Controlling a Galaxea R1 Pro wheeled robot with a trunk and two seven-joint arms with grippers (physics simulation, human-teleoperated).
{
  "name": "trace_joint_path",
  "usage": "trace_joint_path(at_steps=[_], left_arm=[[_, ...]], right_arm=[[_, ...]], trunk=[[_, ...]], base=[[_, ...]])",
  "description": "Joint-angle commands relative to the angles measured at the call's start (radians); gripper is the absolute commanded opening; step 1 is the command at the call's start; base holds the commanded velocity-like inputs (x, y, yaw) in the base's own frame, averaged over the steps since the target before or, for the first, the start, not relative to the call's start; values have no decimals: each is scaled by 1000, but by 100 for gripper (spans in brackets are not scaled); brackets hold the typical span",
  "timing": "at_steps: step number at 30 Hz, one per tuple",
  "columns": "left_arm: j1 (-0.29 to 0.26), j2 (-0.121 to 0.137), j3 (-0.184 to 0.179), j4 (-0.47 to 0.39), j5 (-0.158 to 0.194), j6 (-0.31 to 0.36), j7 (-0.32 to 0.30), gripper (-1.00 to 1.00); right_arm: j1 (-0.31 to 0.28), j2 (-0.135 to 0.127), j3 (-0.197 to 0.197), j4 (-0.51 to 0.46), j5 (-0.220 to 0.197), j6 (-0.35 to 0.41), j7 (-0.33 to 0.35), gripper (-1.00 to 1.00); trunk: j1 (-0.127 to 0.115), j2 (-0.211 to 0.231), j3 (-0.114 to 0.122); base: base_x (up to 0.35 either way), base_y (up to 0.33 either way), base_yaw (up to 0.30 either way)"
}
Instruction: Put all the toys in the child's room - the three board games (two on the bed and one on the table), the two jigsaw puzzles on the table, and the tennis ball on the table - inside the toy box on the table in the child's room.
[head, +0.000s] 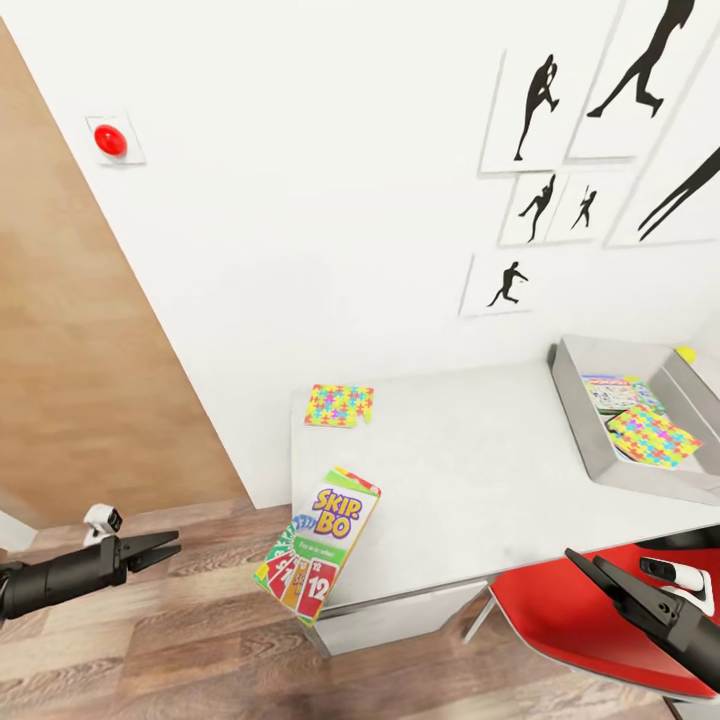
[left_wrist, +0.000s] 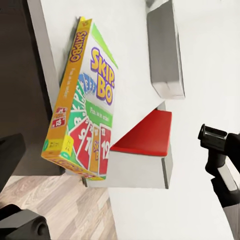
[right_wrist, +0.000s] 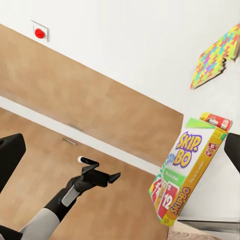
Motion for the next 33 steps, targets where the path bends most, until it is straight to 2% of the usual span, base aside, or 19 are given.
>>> trace_joint_path(at_steps=[1,26,33], left_arm=[[-1,0,0,4,-1,10,-4,100],[-2,-2,0,31,-1,7,20,100],[-2,-22,-1,31,-1,6,60,100]], right_arm=[[0,0,0,-1,-6,7,-2,100],[0,1,1,0,-6,7,-3,100],[0,0,0,-2,-7,9,-1,100]], trunk=[[4,-9,-4],[100,-184,-83],[127,-233,-105]], base=[[0,0,0],[0,0,0],[0,0,0]])
